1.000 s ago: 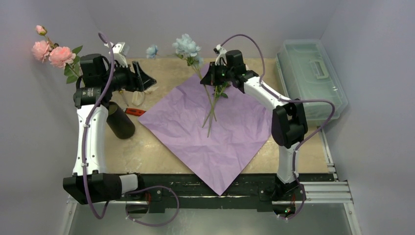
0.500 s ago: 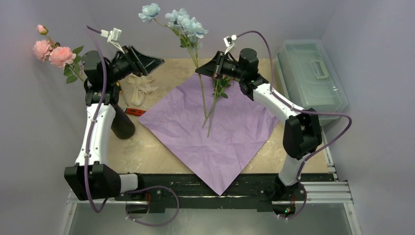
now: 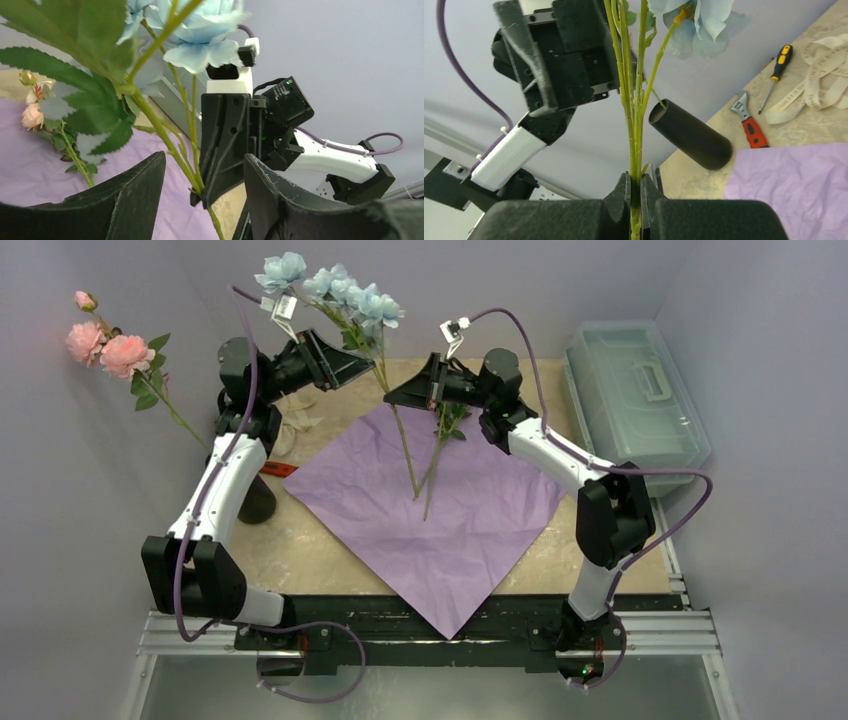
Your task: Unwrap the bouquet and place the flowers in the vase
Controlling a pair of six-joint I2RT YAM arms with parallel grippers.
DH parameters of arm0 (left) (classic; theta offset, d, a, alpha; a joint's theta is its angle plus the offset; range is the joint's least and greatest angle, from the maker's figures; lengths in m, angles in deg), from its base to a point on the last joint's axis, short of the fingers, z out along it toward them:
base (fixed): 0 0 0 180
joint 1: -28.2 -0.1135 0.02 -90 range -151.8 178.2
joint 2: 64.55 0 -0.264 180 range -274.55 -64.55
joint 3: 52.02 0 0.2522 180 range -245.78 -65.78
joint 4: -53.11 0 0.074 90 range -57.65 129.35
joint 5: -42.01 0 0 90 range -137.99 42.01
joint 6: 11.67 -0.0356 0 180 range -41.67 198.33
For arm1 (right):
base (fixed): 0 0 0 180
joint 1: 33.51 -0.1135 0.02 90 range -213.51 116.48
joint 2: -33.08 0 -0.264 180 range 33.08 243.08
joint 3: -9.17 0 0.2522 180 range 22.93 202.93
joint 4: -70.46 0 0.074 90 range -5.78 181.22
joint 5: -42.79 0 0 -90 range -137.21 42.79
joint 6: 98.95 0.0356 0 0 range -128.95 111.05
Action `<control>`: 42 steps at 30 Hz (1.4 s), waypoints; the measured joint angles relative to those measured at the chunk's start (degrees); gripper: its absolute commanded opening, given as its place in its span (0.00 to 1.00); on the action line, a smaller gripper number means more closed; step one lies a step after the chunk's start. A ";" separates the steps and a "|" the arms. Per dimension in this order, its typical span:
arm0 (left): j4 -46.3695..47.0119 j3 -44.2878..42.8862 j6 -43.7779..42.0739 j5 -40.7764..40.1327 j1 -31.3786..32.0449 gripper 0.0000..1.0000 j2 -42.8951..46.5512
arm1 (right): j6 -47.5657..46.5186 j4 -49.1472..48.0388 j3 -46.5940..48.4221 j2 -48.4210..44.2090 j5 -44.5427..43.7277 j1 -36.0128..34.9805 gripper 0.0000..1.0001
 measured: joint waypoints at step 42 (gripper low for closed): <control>-38.40 -26.08 -31.93 -28.11 -17.09 0.00 10.73 | -6.05 4.70 0.02 -2.78 5.86 -1.97 0.95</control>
